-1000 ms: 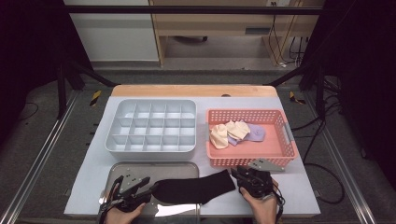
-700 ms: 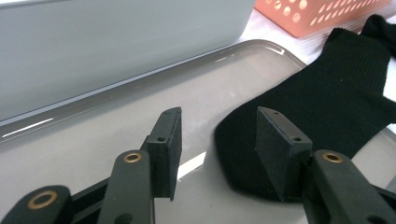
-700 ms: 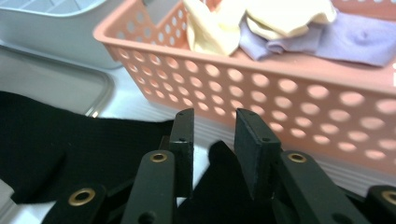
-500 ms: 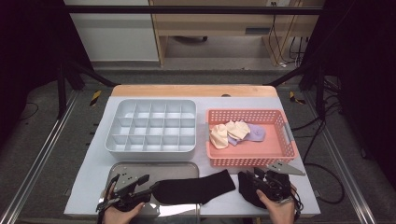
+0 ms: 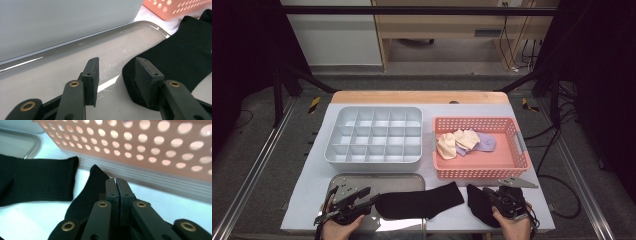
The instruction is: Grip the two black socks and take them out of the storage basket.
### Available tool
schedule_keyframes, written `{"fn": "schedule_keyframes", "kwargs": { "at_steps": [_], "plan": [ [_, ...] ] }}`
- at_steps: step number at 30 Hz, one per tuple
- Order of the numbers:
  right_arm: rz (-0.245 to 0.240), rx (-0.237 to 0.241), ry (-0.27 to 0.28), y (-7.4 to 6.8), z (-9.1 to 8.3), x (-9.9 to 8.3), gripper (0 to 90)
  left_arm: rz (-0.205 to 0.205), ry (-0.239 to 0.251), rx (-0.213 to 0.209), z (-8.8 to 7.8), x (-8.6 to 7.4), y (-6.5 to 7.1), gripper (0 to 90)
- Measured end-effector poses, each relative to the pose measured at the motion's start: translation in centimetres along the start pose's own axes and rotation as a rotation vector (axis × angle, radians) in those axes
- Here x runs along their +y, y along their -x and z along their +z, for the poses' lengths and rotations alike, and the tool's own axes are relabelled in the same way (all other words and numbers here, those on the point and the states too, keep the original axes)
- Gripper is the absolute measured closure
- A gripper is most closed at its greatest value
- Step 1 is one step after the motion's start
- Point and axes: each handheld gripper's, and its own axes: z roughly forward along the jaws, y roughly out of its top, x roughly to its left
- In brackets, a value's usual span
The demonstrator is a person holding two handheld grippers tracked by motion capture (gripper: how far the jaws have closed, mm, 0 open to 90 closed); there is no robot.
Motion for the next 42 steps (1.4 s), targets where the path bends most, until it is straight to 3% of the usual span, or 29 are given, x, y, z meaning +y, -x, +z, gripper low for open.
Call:
{"fn": "schedule_keyframes", "kwargs": {
  "at_steps": [5, 9, 12, 15, 17, 22, 25, 28, 32, 35, 37, 38, 41, 42],
  "plan": [
    [-0.033, 0.049, 0.040, -1.3, 0.0, 0.3, 72.3, -0.001, -0.010, -0.002, 0.2, -0.1, 0.0, 54.0],
    [-0.078, 0.031, 0.009, -2.8, 1.5, 0.1, 62.5, 0.003, -0.010, -0.004, 0.1, -0.1, 0.1, 54.0],
    [-0.094, -0.002, -0.036, -2.9, 2.6, -0.1, 67.8, 0.004, -0.011, -0.006, 0.1, -0.1, 0.1, 53.9],
    [-0.094, -0.020, -0.064, -2.8, 2.9, -0.1, 86.8, 0.007, -0.015, -0.007, 0.2, -0.1, 0.1, 53.9],
    [-0.089, -0.030, -0.075, -2.7, 2.6, 0.1, 90.0, 0.009, -0.015, -0.007, 0.2, -0.1, 0.2, 53.9],
    [-0.047, -0.037, 0.018, -2.0, 0.6, 0.7, 90.0, 0.010, -0.017, -0.005, 0.2, -0.1, 0.1, 53.8],
    [-0.039, -0.028, 0.047, -1.5, 0.3, 0.7, 89.7, 0.010, -0.018, -0.006, 0.3, -0.2, 0.2, 53.7],
    [-0.056, -0.018, 0.054, -1.3, 1.3, 0.6, 70.7, 0.009, -0.018, -0.006, 0.4, -0.1, 0.2, 53.7],
    [-0.080, -0.001, 0.024, -1.2, 2.9, 0.9, 60.2, 0.010, -0.018, -0.005, 0.3, -0.1, 0.1, 53.3],
    [-0.091, 0.005, -0.037, -1.4, 3.8, 1.0, 68.2, 0.011, -0.017, -0.007, 0.3, -0.1, 0.2, 53.2],
    [-0.089, 0.008, -0.058, -1.3, 3.8, 1.1, 81.0, 0.011, -0.017, -0.006, 0.3, -0.1, 0.1, 53.1],
    [-0.080, 0.014, -0.051, -1.3, 3.5, 1.1, 86.0, 0.012, -0.018, -0.005, 0.3, -0.1, 0.1, 53.0],
    [-0.058, 0.018, -0.032, -1.1, 2.8, 1.3, 87.7, 0.008, -0.015, -0.006, 0.3, -0.1, 0.1, 53.0],
    [-0.051, 0.013, 0.013, -1.0, 2.1, 1.6, 87.9, 0.010, -0.014, -0.005, 0.3, -0.1, 0.1, 53.0]
  ]
}}
